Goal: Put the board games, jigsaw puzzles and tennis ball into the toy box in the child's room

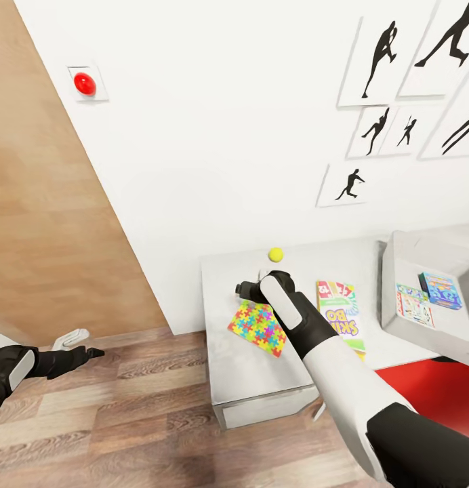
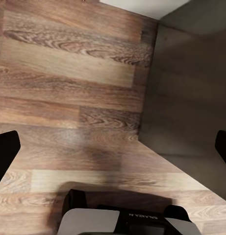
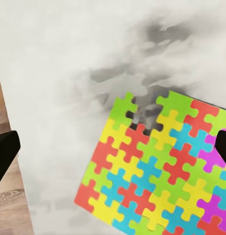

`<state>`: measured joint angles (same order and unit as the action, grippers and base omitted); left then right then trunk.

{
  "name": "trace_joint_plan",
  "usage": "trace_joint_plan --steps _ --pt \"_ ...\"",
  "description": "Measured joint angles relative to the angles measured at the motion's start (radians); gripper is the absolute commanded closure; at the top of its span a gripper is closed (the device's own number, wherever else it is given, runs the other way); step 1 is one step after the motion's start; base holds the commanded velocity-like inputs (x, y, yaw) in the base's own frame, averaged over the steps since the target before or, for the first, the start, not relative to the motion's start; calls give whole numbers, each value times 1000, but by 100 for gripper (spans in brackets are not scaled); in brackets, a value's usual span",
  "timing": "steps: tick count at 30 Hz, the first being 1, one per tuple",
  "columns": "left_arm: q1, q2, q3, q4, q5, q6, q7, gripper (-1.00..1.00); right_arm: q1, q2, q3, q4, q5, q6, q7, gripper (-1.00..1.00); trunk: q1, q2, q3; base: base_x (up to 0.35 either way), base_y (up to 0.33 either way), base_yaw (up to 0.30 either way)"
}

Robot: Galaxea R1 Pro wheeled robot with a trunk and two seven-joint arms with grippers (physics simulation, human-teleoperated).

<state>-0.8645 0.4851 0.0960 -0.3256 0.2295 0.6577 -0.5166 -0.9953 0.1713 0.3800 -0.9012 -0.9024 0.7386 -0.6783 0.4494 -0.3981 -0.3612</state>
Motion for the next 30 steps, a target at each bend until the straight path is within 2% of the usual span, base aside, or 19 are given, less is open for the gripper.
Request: trace_joint_plan --steps 13,16,23,30 --pt "0 0 0 0 0 -2 0 -100 -52 -10 -1 107 2 -5 -2 -100 0 0 0 0 34 0" --pt "0 0 0 0 0 -2 0 -100 -66 -20 -1 120 2 -6 -3 -100 0 0 0 0 1 0" --pt "0 0 0 0 0 -2 0 -100 -74 -65 -1 147 1 -29 -9 -100 0 0 0 0 0 0" --pt "0 0 0 0 0 -2 0 -100 -78 -74 -3 185 -1 -45 -10 -100 0 0 0 0 0 0"
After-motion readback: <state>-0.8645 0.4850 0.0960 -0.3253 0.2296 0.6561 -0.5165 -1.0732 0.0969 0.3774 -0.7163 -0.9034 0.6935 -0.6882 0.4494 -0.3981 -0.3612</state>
